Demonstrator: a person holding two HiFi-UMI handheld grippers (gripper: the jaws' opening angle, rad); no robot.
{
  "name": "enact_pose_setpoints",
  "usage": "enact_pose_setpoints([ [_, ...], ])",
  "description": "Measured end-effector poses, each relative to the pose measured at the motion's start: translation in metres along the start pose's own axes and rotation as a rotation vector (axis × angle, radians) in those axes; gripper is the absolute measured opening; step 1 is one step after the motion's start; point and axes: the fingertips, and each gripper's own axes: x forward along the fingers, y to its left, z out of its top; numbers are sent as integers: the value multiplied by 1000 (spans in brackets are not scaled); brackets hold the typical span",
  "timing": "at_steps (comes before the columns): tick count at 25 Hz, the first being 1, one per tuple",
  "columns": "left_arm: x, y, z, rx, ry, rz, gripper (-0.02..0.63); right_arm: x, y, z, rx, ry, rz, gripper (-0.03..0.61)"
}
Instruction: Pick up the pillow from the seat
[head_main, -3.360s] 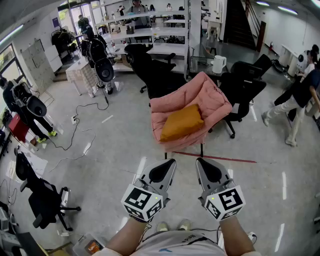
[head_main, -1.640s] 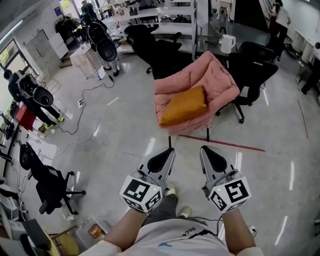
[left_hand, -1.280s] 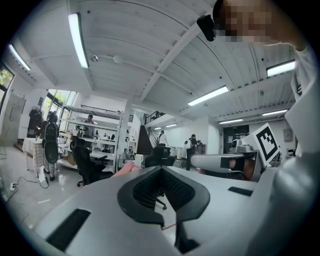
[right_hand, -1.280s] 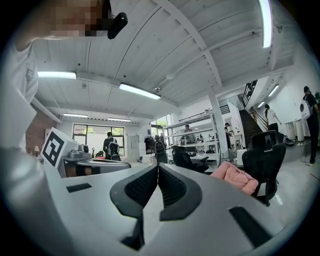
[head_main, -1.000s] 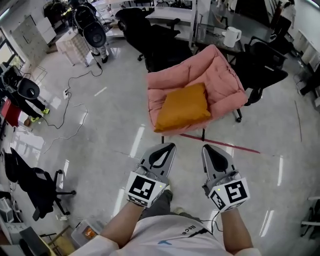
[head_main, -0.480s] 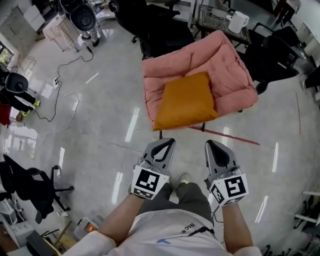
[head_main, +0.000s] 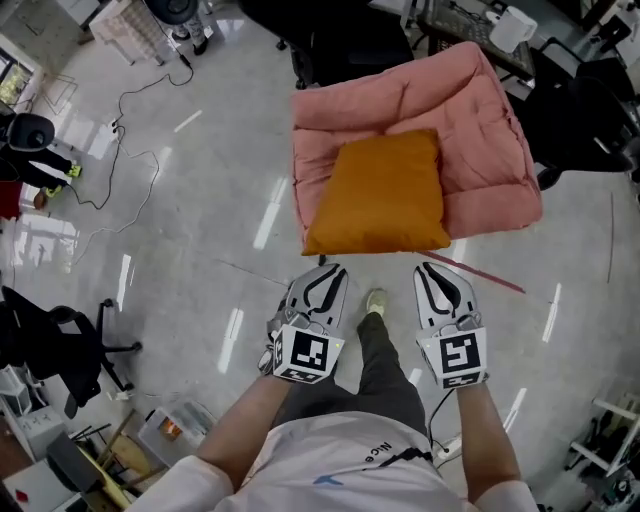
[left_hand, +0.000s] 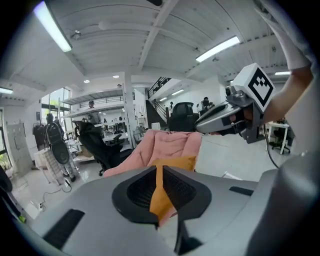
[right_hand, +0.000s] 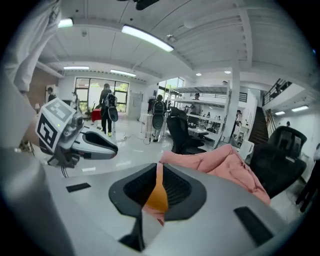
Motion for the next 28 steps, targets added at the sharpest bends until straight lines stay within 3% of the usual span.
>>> enact_pose_setpoints([
  [3, 19, 2, -19, 96, 32, 33, 63, 22, -6, -24, -104, 50, 25, 38],
  [7, 44, 8, -63, 154, 83, 37, 118, 49, -2, -61, -258, 111, 57, 123],
  [11, 71, 9, -115, 232, 144, 2, 197, 65, -11, -95, -414, 152, 18, 176],
  [17, 96, 16, -177, 267, 192, -12, 270, 82, -24, -135, -603, 179, -76, 209],
  [22, 109, 22, -202, 291, 213, 4, 296, 91, -38, -160, -760, 209, -117, 239],
  [28, 130, 28, -226, 304, 242, 5, 328, 103, -60, -174, -871, 242, -139, 276],
])
